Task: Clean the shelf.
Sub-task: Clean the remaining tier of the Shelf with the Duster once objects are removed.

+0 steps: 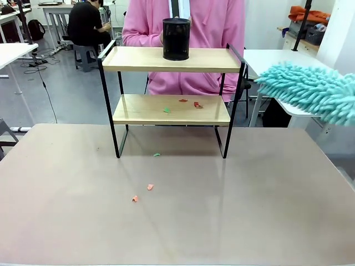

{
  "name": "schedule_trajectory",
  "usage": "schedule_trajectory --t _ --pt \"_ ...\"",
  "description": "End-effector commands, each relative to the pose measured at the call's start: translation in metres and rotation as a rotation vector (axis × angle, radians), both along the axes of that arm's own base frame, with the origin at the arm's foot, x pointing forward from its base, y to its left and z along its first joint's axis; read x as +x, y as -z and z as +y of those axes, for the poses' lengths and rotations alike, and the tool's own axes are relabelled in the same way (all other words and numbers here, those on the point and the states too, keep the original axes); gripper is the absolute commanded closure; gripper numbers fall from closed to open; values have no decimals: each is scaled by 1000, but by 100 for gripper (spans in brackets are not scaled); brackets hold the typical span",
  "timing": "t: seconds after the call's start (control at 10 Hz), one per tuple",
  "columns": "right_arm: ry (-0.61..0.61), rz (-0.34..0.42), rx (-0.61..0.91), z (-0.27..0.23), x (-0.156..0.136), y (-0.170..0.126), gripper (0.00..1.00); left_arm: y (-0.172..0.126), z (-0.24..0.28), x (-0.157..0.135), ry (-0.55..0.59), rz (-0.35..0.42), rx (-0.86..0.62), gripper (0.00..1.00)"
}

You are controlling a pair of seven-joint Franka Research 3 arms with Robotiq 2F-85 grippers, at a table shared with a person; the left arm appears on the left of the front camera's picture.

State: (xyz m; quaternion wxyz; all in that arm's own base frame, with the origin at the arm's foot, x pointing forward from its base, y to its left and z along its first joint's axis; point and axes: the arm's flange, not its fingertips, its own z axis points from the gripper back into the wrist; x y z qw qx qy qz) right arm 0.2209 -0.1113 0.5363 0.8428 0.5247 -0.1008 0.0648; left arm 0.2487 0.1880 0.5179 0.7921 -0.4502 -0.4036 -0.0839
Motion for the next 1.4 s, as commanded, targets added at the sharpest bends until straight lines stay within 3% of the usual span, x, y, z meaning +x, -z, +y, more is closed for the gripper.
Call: schedule_trajectory --t 0.0,0.2,0.3,0.4,0.5,0.8,0.9,1.3 --pt "-123 -77 -134 61 -5 23 88 -1 -1 0 4 -28 -4 0" --pt "-104 -142 -219 121 8 52 88 -1 -1 0 4 -28 -4 0" --pt "-43 -224 -224 131 10 57 88 -1 -1 0 4 -28 -4 0" --pt "-15 -151 -239 107 5 50 88 -1 -1 0 4 -28 -4 0" --pt "-122 -117 -229 108 22 13 88 -1 -1 0 4 -28 -4 0" --pt "-93 -154 -239 119 33 14 88 -1 -1 0 4 -28 -4 0" --pt "-29 -167 -266 128 45 17 88 -1 -1 0 4 -28 -4 0" --pt "-12 -208 -348 182 78 29 88 -1 -1 0 4 -28 -4 0"
